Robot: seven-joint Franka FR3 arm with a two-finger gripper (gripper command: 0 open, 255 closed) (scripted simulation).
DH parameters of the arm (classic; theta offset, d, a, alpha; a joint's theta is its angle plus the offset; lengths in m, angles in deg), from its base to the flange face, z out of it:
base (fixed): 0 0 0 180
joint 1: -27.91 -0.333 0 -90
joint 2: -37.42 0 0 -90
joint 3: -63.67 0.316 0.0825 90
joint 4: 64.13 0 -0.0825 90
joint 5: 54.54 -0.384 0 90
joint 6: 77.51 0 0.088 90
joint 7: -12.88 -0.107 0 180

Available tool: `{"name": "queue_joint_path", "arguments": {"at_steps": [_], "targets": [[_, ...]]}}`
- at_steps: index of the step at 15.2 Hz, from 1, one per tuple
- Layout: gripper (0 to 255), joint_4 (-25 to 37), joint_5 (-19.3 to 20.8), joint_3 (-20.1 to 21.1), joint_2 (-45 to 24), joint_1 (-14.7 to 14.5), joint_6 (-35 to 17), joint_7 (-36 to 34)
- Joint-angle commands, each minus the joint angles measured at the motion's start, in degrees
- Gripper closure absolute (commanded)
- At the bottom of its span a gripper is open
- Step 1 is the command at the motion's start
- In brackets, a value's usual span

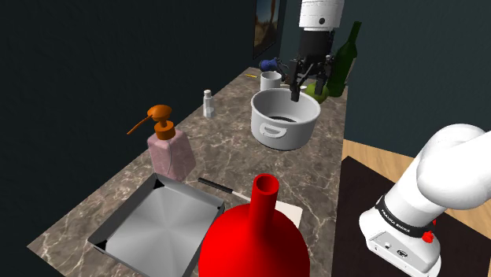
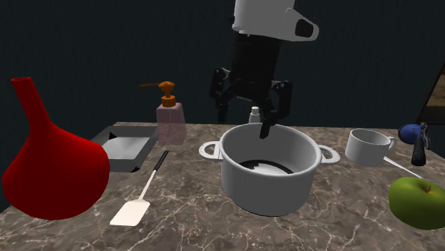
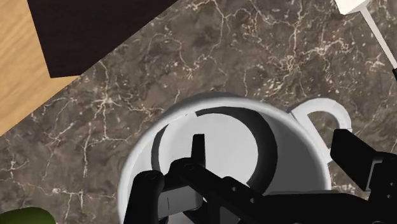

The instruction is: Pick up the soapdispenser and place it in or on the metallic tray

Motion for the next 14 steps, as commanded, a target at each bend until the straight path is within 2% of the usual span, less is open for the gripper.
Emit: {"name": "queue_joint_path", "arguments": {"at_steps": [1, 8, 14], "targets": [[0, 1.9, -1.3, 1.6, -2.3, -0.7, -1.1, -2.1], [0, 10.6, -4.1, 7.4, -12.5, -2.8, -5.4, -9.5], [0, 20.3, -3.7, 11.9, -22.5, -4.5, -8.1, -16.2]]}}
